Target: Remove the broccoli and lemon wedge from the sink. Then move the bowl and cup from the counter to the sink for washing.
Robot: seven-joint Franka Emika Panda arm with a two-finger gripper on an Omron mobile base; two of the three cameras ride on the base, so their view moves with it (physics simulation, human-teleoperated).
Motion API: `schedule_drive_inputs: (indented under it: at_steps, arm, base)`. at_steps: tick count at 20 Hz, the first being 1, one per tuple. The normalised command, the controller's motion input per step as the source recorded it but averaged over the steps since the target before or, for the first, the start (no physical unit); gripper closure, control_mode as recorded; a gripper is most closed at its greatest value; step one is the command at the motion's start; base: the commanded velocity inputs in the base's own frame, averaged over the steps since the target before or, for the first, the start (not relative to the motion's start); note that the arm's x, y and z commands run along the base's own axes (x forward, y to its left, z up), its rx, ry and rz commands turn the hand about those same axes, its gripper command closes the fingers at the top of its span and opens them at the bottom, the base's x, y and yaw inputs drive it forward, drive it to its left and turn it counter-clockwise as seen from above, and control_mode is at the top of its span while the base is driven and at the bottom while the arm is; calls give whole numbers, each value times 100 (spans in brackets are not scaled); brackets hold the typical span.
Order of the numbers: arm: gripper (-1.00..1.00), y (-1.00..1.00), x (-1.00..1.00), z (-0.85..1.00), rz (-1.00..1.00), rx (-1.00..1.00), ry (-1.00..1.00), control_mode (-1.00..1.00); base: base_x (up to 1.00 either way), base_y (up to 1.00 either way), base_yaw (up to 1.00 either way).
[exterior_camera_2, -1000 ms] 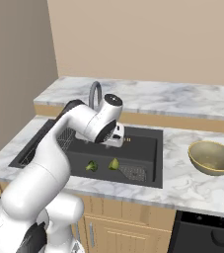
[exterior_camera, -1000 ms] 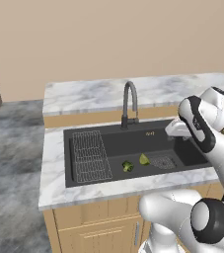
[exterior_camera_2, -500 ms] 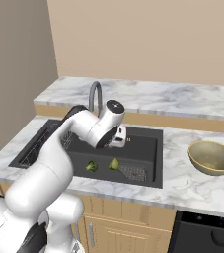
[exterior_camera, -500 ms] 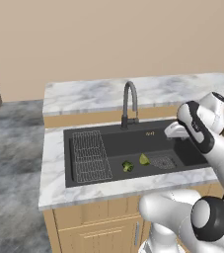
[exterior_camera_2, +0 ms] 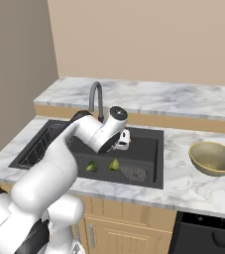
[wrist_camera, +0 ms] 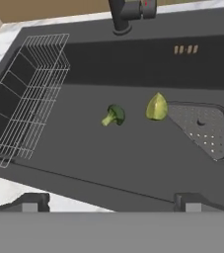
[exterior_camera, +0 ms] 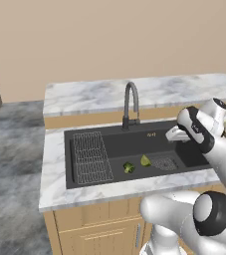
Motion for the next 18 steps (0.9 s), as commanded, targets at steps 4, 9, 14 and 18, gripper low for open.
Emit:
schedule_drive_inputs:
  at_steps: [4, 9, 14, 18]
  arm:
    - [-100, -12, 22, -11, 0, 0, 2, -100]
    - [-100, -8, 21, -12, 0, 0, 1, -100]
    - [-100, 0, 21, -15, -1, 0, 4, -100]
    - [-100, -3, 25, -12, -5, 0, 5, -100]
  base:
    - [0, 0, 0]
    - [0, 0, 0]
    - [0, 0, 0]
    - [0, 0, 0]
